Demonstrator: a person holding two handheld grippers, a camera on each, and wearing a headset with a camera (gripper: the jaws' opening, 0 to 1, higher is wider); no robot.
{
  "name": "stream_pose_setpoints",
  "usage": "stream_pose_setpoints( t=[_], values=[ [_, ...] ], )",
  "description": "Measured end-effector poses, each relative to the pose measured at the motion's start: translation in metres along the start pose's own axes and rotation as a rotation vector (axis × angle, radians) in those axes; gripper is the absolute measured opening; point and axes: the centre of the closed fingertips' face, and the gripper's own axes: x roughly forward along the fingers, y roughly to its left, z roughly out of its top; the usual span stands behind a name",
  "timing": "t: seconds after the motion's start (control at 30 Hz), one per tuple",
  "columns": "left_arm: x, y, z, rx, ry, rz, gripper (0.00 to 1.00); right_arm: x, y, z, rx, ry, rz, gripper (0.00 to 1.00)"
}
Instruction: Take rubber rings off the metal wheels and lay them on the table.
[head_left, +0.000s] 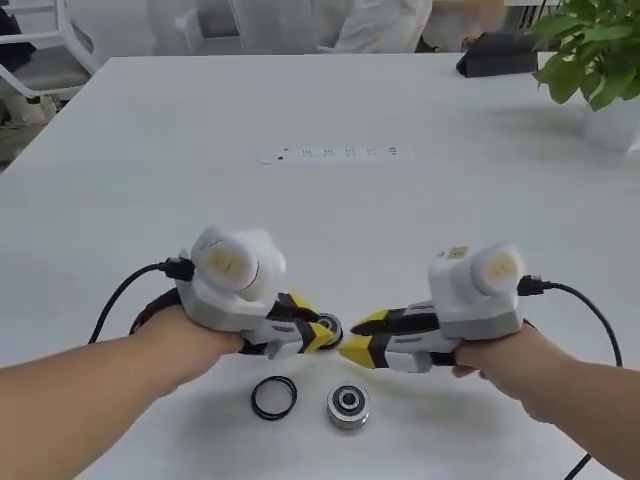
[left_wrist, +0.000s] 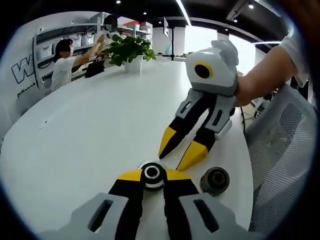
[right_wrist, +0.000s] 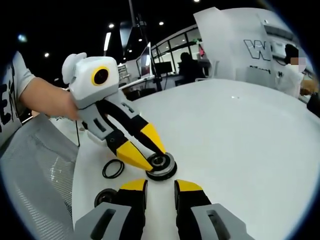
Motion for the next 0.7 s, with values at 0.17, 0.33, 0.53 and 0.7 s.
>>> stream_pose_setpoints(
  t=[0.17, 0.33, 0.53, 0.7],
  values=[
    [-0.002, 0.002, 0.001, -0.001, 0.0, 0.01, 0.07, 0.003, 0.0, 0.002, -0.004, -0.002, -0.007, 0.19],
    [-0.001, 0.002, 0.001, -0.005, -0.006, 0.013, 0.07, 0.007, 0.0, 0.004, -0.012, -0.004, -0.019, 0.2],
    [-0.001, 0.001, 0.001, -0.007, -0.007, 0.019, 0.07, 0.012, 0.001, 0.005, -0.026, 0.0, -0.029, 0.22],
    [-0.001, 0.002, 0.0, -0.009, -0.007, 0.021, 0.07, 0.014, -0.002, 0.005, -0.044, 0.005, -0.052, 0.24]
  ],
)
